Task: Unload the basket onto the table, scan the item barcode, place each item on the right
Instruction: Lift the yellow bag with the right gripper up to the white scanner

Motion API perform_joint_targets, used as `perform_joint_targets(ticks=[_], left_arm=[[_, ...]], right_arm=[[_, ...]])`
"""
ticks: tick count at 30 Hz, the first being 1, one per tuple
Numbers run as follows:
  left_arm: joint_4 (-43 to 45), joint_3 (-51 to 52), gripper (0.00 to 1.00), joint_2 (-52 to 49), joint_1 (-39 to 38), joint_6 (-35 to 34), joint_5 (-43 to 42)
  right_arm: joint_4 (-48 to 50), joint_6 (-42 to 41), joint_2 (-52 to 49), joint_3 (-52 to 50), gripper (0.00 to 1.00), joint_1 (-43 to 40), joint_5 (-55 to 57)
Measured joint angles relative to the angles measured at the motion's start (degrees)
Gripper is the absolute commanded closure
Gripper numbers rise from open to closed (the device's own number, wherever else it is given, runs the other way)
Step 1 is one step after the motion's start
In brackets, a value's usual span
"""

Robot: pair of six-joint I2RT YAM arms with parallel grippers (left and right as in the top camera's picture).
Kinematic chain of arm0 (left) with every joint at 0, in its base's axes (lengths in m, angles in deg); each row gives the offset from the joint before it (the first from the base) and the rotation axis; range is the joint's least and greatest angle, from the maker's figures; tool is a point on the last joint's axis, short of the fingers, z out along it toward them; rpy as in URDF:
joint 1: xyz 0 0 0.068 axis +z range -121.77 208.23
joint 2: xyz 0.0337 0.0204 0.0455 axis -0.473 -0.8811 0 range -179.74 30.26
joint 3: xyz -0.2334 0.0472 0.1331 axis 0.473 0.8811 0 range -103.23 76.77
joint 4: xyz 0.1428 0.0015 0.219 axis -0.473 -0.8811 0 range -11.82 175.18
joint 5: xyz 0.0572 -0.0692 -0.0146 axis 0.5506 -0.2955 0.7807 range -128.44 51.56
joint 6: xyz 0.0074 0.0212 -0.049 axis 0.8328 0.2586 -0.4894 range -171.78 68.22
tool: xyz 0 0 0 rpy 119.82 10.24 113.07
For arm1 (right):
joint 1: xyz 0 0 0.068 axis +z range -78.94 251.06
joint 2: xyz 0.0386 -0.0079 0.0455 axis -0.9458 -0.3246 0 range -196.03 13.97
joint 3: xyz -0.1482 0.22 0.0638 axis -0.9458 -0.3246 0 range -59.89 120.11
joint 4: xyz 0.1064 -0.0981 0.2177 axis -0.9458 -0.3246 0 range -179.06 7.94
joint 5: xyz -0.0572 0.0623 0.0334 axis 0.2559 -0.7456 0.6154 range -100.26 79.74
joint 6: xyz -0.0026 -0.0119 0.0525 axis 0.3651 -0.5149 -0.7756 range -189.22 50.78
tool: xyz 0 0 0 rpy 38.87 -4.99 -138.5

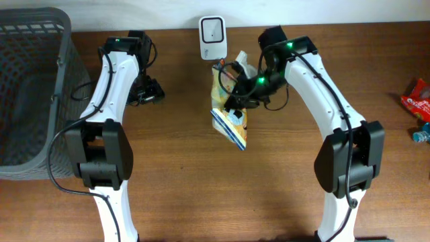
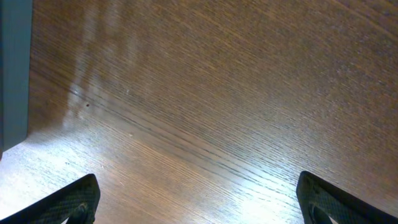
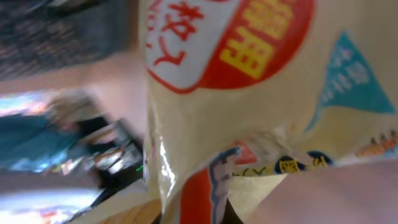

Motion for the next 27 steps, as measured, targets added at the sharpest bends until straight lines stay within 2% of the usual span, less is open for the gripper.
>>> perform_joint_targets(ticks=[4, 6, 9, 13, 18, 24, 27], left_arm=[[0.0, 0.0, 0.01, 0.0, 0.0, 0.0, 0.0], [-0.02, 0.0, 0.01, 0.0, 0.0, 0.0, -0.02], [0.0, 0.0, 0.01, 0.0, 0.0, 0.0, 0.0], [0.0, 0.0, 0.01, 0.0, 0.0, 0.0, 0.0], [0.0, 0.0, 0.01, 0.0, 0.0, 0.0, 0.0], [-0.02, 0.0, 0.01, 0.0, 0.0, 0.0, 0.0], [0.0, 0.0, 0.01, 0.0, 0.0, 0.0, 0.0]], right_arm=[[-9.68, 10.16, 0.0, 0.04, 0.96, -1.36, -13.03], [-18.58, 17.44, 0.0, 0.04, 0.96, -1.88, -15.17], [-21.18, 23.87, 0.0, 0.0, 0.96, -1.88, -16.57], [-21.16, 23.91, 0.0, 0.0, 0.96, -1.79, -17.68], [-21.16, 17.66, 1.11, 0.0, 0.96, 0.07, -19.34], [-21.16, 16.37, 14.99, 0.0, 0.96, 0.31, -12.9], [-21.14, 19.1, 20.17, 0.0, 0.96, 0.48, -7.23]])
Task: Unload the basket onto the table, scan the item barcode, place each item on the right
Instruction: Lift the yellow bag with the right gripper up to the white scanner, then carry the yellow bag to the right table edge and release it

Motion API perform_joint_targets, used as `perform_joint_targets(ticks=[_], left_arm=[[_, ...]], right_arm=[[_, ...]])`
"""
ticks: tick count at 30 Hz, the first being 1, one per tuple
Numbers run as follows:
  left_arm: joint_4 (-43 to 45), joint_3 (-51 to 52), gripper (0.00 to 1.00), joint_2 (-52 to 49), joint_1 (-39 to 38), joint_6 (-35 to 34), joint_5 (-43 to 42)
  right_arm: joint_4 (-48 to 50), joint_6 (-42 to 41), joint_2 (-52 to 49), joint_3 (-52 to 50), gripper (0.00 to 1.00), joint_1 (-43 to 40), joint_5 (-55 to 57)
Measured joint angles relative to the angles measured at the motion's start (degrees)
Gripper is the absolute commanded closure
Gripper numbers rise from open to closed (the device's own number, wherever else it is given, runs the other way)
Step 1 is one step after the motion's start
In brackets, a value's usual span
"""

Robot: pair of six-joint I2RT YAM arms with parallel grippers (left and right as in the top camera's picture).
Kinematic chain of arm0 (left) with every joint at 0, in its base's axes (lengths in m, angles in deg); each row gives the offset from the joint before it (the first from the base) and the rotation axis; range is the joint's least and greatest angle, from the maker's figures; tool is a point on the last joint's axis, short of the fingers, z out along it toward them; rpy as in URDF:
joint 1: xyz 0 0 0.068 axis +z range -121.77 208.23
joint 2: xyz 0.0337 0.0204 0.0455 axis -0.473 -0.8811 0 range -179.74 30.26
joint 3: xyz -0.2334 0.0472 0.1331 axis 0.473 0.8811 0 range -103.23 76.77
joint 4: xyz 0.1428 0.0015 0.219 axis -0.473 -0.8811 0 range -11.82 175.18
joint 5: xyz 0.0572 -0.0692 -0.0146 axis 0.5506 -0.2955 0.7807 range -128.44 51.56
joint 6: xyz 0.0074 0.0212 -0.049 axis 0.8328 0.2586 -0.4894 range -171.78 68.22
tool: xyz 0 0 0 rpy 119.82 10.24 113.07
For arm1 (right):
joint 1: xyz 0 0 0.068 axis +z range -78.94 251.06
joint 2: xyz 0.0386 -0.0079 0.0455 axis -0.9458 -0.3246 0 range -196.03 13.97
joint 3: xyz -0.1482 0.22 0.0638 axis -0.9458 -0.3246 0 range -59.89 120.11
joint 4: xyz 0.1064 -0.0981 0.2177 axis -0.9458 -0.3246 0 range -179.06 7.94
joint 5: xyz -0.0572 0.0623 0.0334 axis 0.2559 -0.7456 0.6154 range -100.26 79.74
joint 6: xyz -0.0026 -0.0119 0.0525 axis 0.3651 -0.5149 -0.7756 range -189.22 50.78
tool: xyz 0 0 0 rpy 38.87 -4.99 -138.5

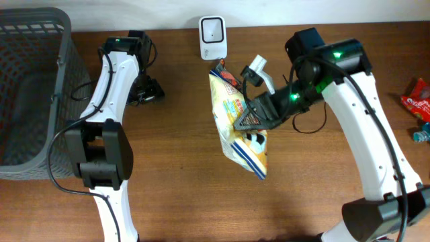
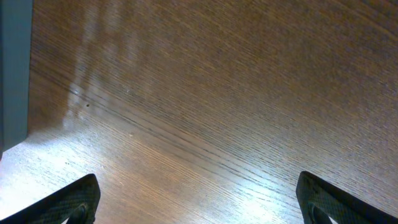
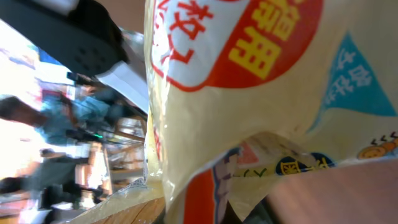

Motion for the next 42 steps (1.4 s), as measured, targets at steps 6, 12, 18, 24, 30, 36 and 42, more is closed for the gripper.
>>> perform_joint_targets(ticks=[6, 12, 18, 24, 30, 36, 42], left_arm=[[0.0, 0.0, 0.01, 0.0, 0.0, 0.0, 0.0], [0.0, 0.0, 0.01, 0.0, 0.0, 0.0, -0.02], [0.02, 0.13, 0.01, 0.0, 0.0, 0.0, 0.0], [-0.02, 0.22, 0.01, 0.0, 0.0, 0.0, 0.0], [0.04, 0.24, 0.01, 0.0, 0.0, 0.0, 0.0], [0.02, 0.28, 0.01, 0.0, 0.0, 0.0, 0.0], [0.0, 0.28, 0.01, 0.0, 0.0, 0.0, 0.0]], right_arm=[[0.04, 17.4, 0.24, 0.0, 0.96, 5.16, 11.8], [2.56, 24.35, 0.24, -0.02, 0.96, 5.7, 7.87], [33.33, -19.32, -1.57, -0.11, 0.96, 5.81, 35.98], [48.92, -39.15, -11.5, 0.7, 0.96, 5.7, 51.01], [51.32, -41.66, -28.28, 14.34, 0.96, 5.25, 52.13], [68.02, -43.17, -31.95, 16.52, 0.96, 5.44, 50.34], [74.03, -43.25, -39.01, 16.55, 0.96, 5.81, 53.68]])
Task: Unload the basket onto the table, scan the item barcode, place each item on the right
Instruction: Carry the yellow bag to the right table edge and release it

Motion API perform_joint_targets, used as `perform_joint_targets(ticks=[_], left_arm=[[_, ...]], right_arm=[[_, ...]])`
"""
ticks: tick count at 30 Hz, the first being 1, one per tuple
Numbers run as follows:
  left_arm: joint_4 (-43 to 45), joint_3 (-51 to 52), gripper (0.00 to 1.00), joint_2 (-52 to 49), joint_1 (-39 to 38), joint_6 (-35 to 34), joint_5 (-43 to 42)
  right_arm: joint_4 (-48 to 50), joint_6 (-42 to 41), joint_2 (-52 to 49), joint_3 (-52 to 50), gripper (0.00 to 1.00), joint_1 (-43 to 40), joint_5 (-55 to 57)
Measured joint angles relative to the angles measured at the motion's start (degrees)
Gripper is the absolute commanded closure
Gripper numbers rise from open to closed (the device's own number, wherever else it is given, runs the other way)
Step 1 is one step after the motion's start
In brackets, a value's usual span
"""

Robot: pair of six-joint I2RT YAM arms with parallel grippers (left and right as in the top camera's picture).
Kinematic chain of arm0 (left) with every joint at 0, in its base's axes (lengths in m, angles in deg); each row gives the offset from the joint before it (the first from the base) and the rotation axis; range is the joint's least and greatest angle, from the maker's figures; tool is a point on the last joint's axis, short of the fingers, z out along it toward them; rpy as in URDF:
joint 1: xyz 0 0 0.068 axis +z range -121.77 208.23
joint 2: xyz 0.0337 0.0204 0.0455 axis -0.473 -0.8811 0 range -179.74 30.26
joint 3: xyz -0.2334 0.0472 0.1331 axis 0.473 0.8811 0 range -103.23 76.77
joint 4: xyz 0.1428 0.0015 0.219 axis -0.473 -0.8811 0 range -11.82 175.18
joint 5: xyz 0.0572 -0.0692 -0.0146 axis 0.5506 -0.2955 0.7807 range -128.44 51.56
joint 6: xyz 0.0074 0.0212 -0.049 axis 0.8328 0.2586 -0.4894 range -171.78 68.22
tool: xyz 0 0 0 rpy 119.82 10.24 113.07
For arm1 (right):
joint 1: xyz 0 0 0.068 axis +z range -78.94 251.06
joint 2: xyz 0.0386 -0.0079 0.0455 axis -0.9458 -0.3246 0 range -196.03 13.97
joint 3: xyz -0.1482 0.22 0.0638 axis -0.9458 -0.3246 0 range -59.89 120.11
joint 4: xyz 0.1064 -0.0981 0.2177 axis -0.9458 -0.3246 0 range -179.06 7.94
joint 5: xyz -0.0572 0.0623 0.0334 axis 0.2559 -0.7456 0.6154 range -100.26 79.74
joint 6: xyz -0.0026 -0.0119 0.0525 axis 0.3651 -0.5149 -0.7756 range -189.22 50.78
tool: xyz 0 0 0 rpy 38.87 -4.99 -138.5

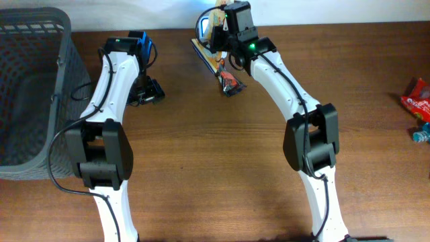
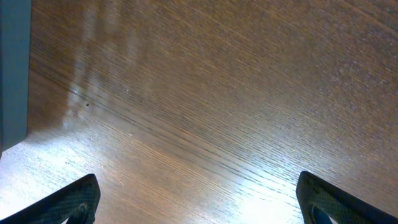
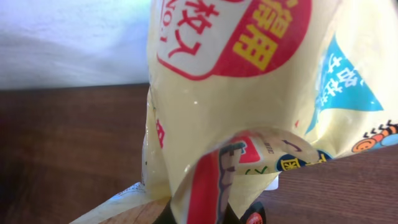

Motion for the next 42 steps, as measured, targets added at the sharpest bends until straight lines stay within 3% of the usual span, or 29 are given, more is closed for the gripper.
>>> perform_joint_targets(ticks=[6, 22, 27, 32, 36, 42], left_arm=[[0.0, 0.0, 0.01, 0.0, 0.0, 0.0, 0.0], [-0.02, 0.0, 0.01, 0.0, 0.0, 0.0, 0.0], [0.0, 0.0, 0.01, 0.0, 0.0, 0.0, 0.0], [0.02, 0.0, 0.01, 0.0, 0.0, 0.0, 0.0], [-0.02, 0.0, 0.01, 0.0, 0.0, 0.0, 0.0], [0.02, 0.0, 0.01, 0.0, 0.0, 0.0, 0.0]], right_arm=[[1.46, 0.02, -0.42, 0.0, 0.96, 0.11, 1.51], [-5.9, 0.02, -0.42, 0.0, 0.96, 0.04, 6.34], [-17.03, -2.82, 2.91, 2.67, 0.96, -5.4, 5.75], [-33.09, -5.18, 14.1, 8.33, 0.96, -30.95, 6.99], [-42.82, -3.1, 13.9, 8.52, 0.96, -49.27, 7.23], [-43.71, 8.9, 10.25, 8.5, 0.96, -61.9, 7.21]])
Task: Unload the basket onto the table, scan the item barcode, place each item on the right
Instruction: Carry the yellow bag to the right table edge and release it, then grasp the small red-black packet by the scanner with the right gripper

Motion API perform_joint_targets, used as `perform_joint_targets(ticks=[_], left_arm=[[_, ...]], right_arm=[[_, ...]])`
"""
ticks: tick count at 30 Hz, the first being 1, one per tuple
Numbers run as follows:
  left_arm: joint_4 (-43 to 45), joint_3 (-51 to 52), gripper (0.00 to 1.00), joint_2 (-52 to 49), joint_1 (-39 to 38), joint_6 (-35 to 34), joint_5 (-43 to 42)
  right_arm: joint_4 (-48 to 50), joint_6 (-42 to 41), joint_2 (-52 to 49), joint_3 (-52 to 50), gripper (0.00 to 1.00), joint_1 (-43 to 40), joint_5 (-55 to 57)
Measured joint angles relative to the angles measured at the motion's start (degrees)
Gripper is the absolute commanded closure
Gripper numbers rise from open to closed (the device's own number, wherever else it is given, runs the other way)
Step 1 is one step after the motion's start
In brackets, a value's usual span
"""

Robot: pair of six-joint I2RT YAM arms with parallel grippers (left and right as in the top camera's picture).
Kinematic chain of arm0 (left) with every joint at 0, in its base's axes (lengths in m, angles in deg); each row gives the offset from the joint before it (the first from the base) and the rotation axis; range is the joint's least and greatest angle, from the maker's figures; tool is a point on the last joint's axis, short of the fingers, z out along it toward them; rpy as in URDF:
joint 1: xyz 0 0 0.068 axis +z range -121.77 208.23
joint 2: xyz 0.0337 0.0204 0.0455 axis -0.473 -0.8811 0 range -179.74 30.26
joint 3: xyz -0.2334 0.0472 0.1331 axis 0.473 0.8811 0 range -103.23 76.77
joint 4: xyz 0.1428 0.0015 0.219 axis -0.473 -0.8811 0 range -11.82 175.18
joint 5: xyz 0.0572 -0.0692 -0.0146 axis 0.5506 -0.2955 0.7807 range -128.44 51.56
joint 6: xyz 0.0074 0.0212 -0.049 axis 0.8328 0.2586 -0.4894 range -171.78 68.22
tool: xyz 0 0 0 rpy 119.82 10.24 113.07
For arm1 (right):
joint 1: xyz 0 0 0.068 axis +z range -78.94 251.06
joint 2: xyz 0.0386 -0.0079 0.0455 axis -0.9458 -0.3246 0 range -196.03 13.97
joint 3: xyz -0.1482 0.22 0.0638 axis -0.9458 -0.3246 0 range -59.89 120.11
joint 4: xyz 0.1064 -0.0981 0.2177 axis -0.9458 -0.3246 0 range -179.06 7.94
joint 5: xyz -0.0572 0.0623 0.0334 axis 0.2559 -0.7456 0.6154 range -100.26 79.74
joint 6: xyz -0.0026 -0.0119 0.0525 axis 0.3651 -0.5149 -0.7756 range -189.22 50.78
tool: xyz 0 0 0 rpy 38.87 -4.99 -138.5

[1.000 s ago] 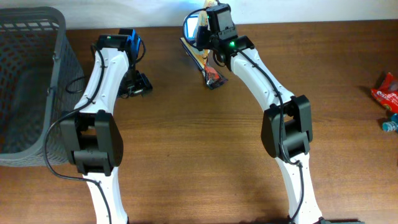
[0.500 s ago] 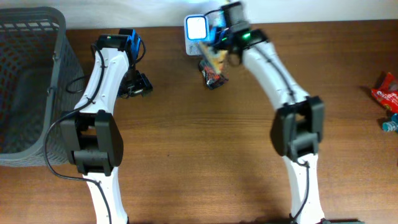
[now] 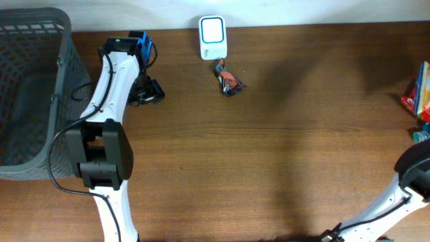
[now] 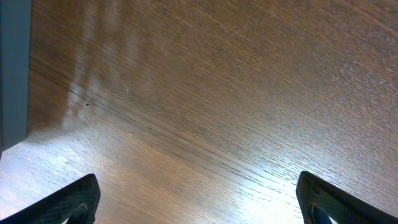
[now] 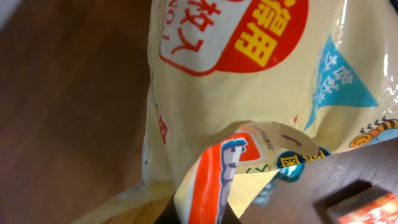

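Observation:
The white barcode scanner point(image 3: 213, 29) stands at the back edge of the table, uncovered. A yellow snack bag point(image 5: 249, 93) with a red roundel fills the right wrist view, and my right gripper point(image 5: 198, 213) is shut on its lower fold, the fingers mostly hidden behind it. Overhead, only a sliver of that bag point(image 3: 424, 86) shows at the far right edge. My left gripper point(image 4: 199, 205) hangs open over bare wood at the back left, with nothing between its fingertips point(image 4: 76, 198).
A grey mesh basket point(image 3: 33, 40) fills the left end. A small dark-red wrapped item point(image 3: 230, 81) lies just in front of the scanner. A red packet point(image 3: 411, 102) and a blue-capped thing point(image 3: 420, 134) lie at the right edge, under the bag.
My right gripper, still shut on the snack bag, was up against the scanner at the back; it is now at the far right edge of the table. The left arm is unchanged.
The right gripper held the bag just in front of the scanner, then out over the middle of the table, then close against the scanner at the back. It now holds it at the far right. The left gripper stayed open in one place.

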Motion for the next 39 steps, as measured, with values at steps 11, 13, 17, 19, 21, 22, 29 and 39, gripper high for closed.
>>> perform_joint_targets(ticks=[11, 13, 17, 19, 21, 22, 29, 39], left_arm=[[-0.02, 0.0, 0.01, 0.0, 0.0, 0.0, 0.0], [-0.02, 0.0, 0.01, 0.0, 0.0, 0.0, 0.0], [-0.02, 0.0, 0.01, 0.0, 0.0, 0.0, 0.0], [-0.02, 0.0, 0.01, 0.0, 0.0, 0.0, 0.0], [-0.04, 0.0, 0.01, 0.0, 0.0, 0.0, 0.0], [-0.02, 0.0, 0.01, 0.0, 0.0, 0.0, 0.0], [0.0, 0.0, 0.01, 0.0, 0.0, 0.0, 0.0], [0.0, 0.0, 0.01, 0.0, 0.0, 0.0, 0.0]], right_arm=[[-1.4, 2.56, -4.26, -0.02, 0.21, -2.67, 4.11], [-2.73, 2.51, -4.26, -0.02, 0.2, -2.58, 4.22], [-3.32, 4.35, -1.25, -0.02, 0.08, -0.02, -7.72], [-3.08, 8.44, 2.89, -0.02, 0.04, 4.44, -21.29], [-4.83, 10.62, 5.38, 0.09, 0.05, 11.21, -30.25], [-6.34, 12.07, 5.44, 0.22, 0.05, 14.73, -32.33], [-4.17, 23.78, 1.66, 0.15, 0.01, 42.36, -27.82], [8.31, 31.43, -12.09, 0.13, 0.19, 61.29, -13.64]])
